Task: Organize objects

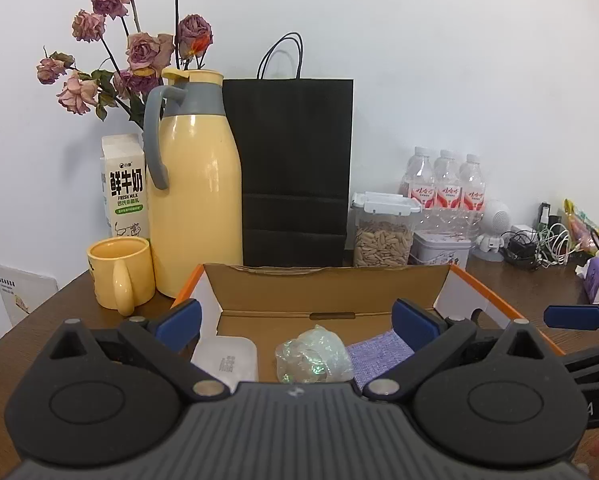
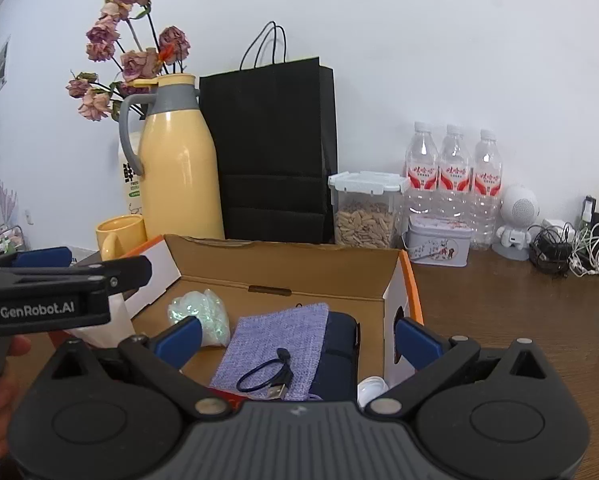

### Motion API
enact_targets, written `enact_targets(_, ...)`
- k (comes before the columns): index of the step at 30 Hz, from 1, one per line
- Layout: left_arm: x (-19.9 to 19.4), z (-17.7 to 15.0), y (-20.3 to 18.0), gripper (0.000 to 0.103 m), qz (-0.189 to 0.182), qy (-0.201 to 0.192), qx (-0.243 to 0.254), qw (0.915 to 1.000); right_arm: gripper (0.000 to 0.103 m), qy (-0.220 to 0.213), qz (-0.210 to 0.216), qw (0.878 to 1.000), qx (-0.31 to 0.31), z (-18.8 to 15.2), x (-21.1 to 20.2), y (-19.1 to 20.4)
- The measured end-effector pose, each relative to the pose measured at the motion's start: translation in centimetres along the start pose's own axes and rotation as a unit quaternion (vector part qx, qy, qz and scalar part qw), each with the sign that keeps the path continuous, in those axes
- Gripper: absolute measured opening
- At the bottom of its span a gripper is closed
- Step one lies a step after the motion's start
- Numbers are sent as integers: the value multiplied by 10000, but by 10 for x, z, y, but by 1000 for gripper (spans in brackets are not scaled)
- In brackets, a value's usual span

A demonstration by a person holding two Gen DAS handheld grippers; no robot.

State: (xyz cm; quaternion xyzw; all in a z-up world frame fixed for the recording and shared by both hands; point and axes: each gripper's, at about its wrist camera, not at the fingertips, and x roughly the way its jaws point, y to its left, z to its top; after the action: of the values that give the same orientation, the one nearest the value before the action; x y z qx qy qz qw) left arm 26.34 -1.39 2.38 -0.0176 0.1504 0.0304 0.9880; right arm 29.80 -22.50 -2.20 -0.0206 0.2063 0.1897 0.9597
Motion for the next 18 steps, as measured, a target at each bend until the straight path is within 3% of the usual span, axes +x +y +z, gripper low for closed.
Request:
enact_targets(8,-28,2,2,103,-29,-200,65,9998,103,-155,-46,9996,-220,-1,-22,11)
enact_targets(18,-75,-6,25,103,43,-74,-106,9999,103,-243,-5,9993,-277,-10,-70,30)
